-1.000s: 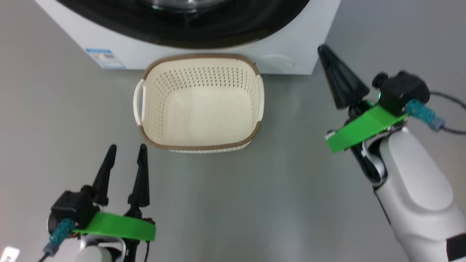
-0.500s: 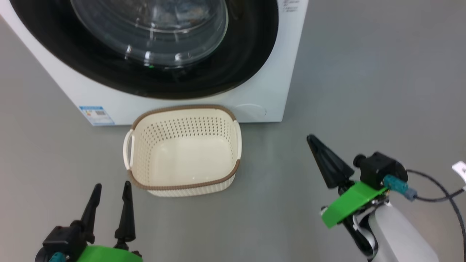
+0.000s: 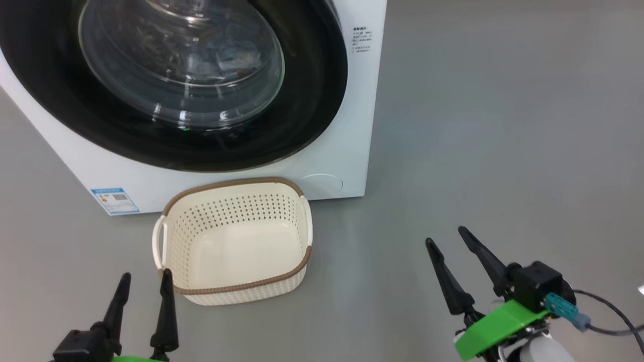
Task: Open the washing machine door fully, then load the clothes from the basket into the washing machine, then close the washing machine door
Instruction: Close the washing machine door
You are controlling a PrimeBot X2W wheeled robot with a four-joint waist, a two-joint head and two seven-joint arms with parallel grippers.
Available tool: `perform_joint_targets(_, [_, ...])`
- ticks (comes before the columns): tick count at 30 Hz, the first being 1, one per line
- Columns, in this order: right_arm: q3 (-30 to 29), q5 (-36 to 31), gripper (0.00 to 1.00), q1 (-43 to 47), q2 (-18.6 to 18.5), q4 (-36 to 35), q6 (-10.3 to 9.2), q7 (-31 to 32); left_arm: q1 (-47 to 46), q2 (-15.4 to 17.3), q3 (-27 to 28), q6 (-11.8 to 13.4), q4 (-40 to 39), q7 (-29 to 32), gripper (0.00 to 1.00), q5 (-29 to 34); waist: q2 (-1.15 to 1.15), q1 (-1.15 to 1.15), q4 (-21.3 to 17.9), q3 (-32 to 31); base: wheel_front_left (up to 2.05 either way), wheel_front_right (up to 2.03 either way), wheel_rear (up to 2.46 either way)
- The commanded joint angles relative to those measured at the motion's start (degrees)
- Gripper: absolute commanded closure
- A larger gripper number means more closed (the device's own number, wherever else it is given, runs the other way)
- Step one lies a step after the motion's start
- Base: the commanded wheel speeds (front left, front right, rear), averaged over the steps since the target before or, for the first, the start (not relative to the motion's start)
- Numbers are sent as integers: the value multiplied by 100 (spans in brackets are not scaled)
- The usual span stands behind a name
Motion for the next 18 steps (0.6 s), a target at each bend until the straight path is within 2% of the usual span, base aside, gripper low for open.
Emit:
perform_joint_targets(1, [3,-95,0,124,68,-212,8,-12,-22,80,207,0,-161,-36,0,87,0,0,-46,-90,0,0,0])
perform_joint_targets(18, [-907,-594,0,1177,394,-839,8,-12,398,80,507,85,-217,-36,0,338,0,0,-93,-383,0,0,0])
